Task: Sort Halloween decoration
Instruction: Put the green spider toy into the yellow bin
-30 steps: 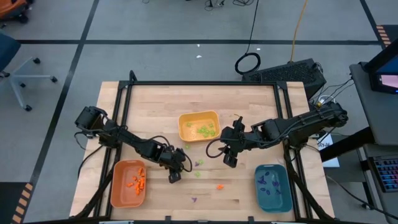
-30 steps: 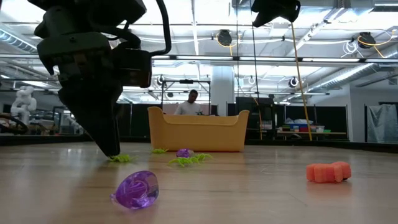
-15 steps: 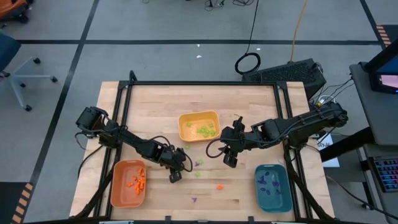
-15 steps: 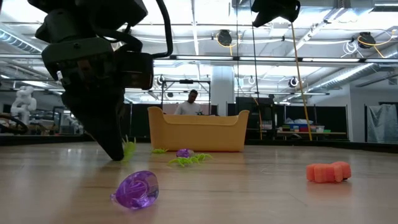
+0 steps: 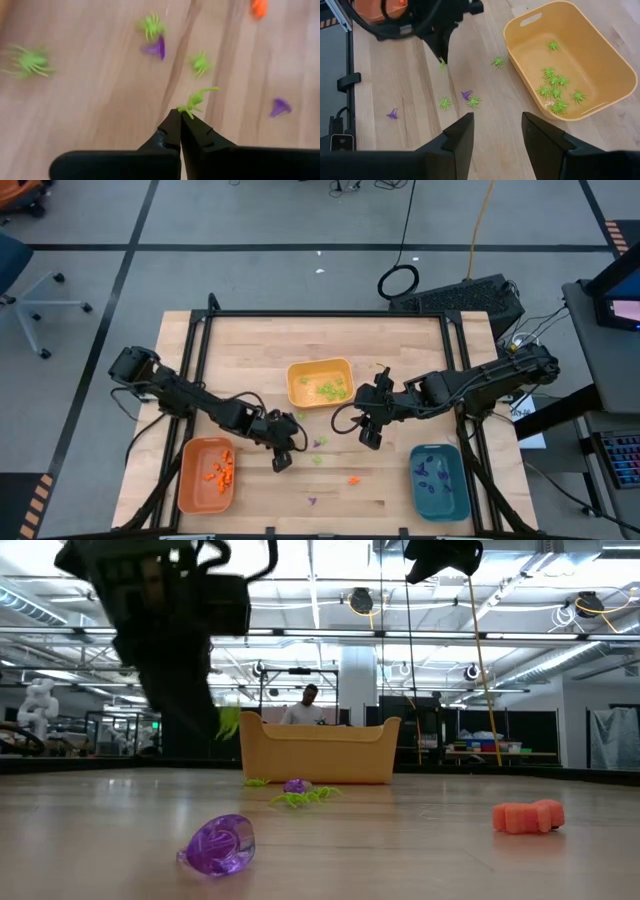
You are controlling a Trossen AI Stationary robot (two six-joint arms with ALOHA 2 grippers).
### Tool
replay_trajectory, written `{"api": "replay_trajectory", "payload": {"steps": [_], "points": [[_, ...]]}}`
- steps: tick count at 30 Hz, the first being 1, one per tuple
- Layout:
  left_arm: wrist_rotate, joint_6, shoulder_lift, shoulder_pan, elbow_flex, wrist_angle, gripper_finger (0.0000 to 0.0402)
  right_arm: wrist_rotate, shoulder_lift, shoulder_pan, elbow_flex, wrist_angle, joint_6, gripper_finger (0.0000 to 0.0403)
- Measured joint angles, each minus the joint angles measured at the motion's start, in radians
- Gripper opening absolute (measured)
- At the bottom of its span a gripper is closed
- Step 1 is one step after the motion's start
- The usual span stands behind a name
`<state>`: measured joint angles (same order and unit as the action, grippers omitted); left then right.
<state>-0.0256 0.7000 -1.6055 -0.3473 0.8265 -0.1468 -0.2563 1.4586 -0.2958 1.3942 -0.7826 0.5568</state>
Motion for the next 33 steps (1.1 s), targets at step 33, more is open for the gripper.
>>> {"api": "replay_trajectory", "payload": {"steps": [33], "points": [[-0.184, -0.129, 0.546, 0.213, 0.146, 0.023, 0.0000, -0.031, 0.000, 0.008, 0.000, 0.237, 0.114, 0.0150]]}}
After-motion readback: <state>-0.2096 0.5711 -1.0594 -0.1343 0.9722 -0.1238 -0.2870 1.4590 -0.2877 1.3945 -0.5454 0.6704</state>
